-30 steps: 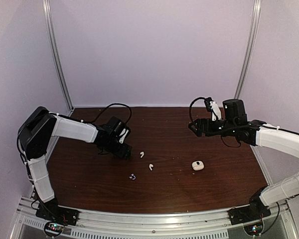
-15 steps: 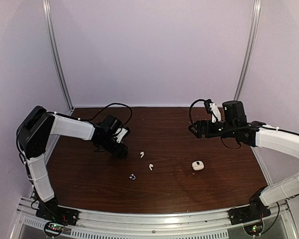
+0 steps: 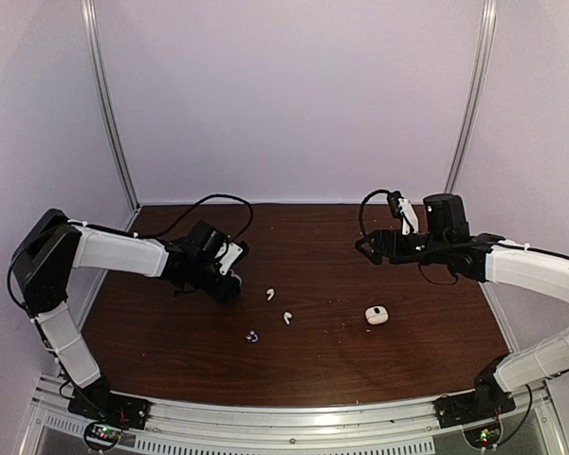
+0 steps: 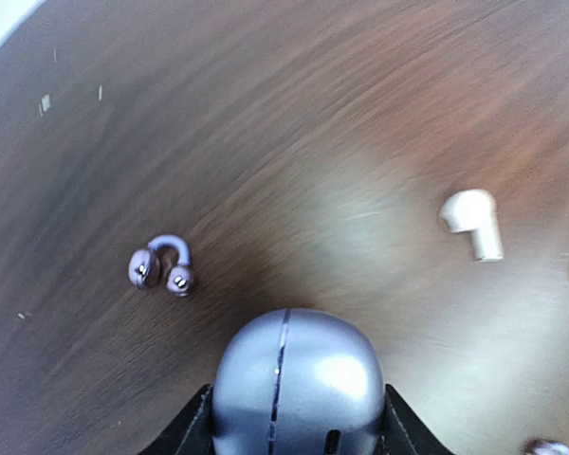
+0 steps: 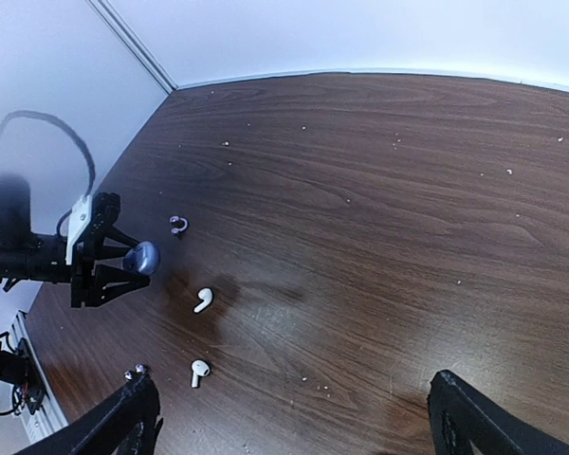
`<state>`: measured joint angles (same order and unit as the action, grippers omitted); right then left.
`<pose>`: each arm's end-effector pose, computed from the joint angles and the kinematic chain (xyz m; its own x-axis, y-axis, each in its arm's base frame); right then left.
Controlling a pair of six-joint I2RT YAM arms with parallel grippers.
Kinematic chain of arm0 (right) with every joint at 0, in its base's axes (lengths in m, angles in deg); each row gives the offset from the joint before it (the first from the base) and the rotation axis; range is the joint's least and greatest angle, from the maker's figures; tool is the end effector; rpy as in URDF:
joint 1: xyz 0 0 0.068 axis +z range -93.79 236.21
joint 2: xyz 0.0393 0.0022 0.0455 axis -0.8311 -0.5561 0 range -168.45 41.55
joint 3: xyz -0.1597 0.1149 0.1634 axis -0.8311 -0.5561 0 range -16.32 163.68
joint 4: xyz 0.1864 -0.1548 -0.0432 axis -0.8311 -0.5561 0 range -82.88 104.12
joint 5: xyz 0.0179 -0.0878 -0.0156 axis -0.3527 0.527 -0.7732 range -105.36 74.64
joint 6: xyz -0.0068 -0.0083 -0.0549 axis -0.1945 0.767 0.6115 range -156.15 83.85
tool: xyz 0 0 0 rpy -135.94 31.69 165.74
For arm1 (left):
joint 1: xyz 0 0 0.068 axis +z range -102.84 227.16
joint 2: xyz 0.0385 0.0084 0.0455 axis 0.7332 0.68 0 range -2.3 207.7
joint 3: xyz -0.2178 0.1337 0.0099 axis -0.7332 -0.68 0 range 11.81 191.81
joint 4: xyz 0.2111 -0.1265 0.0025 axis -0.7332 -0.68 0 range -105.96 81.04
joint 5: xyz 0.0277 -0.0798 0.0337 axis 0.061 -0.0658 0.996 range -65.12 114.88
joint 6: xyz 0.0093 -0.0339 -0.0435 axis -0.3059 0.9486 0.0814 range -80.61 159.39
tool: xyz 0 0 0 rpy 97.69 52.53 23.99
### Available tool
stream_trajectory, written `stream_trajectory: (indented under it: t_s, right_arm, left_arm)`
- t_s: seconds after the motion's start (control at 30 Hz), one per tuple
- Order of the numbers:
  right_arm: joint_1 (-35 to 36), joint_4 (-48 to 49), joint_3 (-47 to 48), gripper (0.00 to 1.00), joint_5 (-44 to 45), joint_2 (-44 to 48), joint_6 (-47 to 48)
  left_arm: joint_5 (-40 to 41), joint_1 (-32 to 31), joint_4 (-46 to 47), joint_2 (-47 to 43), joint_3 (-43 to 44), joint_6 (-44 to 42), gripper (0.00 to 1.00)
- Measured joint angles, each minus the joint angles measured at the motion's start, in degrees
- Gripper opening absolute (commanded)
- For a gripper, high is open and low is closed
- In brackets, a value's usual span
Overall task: Insert the wireless bluetooth earbuds into the charging case
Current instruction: Pick up the charging case from the center of the board, then pass from the left arm to the right
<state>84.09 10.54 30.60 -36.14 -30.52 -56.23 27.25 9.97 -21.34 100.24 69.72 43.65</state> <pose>0.2351 0.1398 0.2521 -0.6436 0.0227 -0.7650 -0.5230 0.7168 0.4613 0.2715 -0.2040 0.1417 -0.7099 0.4454 -0.5456 0.5347 0.8450 -0.0059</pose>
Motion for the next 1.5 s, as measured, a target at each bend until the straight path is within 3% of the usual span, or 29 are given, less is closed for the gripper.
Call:
stream_trajectory:
  t_s: [0.3, 0.6, 0.7, 1.5]
  right_arm:
    - [2.7, 2.0, -0.3, 1.00, -4.9, 0.1, -5.0]
    - [10.8, 4.8, 1.0, 1.00, -5.6, 1.5, -9.7]
    - [14.0, 6.2, 1.8, 0.95, -5.8, 1.5, -10.2]
    - [22.8, 17.1, 2.4, 0.55, -8.5, -4.9, -14.3]
  left_arm:
    - [3.5, -13.9, 10.2, -17.3, -3.7, -5.6, 0.44]
    - [11.3, -24.6, 17.4, -19.9, -3.8, -13.0, 0.43]
    - [14.3, -27.5, 19.4, -19.7, -3.8, -15.4, 0.43]
    - [21.9, -32.7, 28.2, -19.3, -3.8, -19.9, 0.43]
